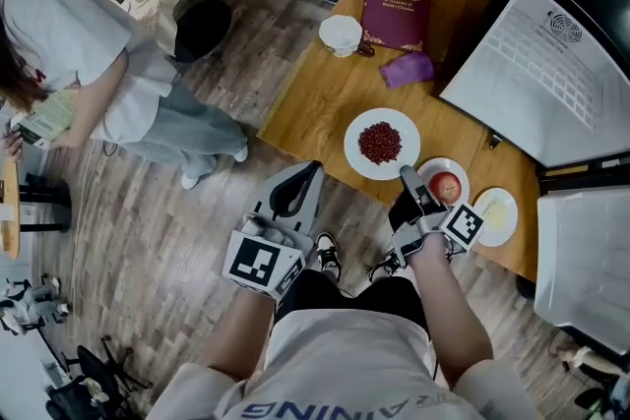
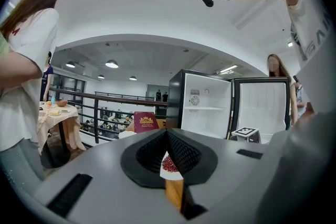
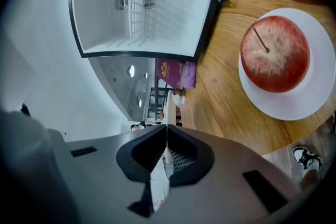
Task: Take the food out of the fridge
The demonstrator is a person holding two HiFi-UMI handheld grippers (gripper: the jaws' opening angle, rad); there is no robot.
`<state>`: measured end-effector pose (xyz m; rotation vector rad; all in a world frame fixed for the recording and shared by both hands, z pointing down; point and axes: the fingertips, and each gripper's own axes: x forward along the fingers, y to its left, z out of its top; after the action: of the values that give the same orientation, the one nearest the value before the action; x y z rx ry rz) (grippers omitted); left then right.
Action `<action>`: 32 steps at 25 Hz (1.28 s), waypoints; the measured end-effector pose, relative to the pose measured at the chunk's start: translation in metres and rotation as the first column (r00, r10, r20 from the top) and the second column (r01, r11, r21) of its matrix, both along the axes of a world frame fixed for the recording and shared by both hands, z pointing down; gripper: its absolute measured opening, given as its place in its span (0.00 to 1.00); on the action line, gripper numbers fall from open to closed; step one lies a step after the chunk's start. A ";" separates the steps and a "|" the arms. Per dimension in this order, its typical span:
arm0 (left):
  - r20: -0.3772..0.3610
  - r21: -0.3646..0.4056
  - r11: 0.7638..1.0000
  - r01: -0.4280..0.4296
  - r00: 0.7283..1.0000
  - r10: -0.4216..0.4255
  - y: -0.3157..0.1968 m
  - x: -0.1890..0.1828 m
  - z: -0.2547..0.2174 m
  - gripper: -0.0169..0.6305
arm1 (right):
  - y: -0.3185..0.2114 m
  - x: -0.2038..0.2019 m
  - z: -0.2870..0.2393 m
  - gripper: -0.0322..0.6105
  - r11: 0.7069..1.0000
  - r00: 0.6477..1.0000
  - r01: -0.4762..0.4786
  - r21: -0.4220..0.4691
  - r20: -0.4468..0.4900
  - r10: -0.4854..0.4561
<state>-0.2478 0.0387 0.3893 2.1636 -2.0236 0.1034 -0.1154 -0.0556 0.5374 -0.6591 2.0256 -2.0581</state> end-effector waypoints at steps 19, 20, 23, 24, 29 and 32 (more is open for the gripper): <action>-0.027 -0.056 0.998 -0.026 0.999 0.024 0.032 -0.008 0.028 0.04 | 0.029 -0.018 0.074 0.09 0.998 0.994 -0.041 -0.056 -0.107 0.034; -0.027 -0.058 0.998 -0.027 0.999 0.025 0.033 -0.007 0.028 0.04 | 0.031 -0.017 0.075 0.09 0.997 0.994 -0.045 -0.060 -0.106 0.038; -0.025 -0.062 0.998 -0.028 0.999 0.026 0.035 -0.006 0.028 0.04 | 0.031 -0.016 0.078 0.09 0.998 0.992 -0.043 -0.049 -0.119 0.037; -0.024 -0.064 0.998 -0.027 0.999 0.026 0.036 -0.005 0.028 0.04 | 0.031 -0.016 0.079 0.09 0.998 0.991 -0.039 -0.043 -0.128 0.033; -0.029 -0.070 0.997 -0.024 0.999 0.022 0.039 -0.004 0.031 0.04 | 0.032 -0.010 0.091 0.09 0.999 0.978 -0.044 -0.032 -0.203 0.036; -0.041 -0.079 0.997 -0.014 0.999 0.011 0.042 -0.007 0.034 0.04 | 0.032 -0.007 0.098 0.09 0.999 0.967 -0.046 -0.030 -0.252 0.037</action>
<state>-0.2553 0.0811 0.4234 2.1137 -1.9501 0.1386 -0.1220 -0.0234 0.6353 -1.0066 2.0870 -2.0821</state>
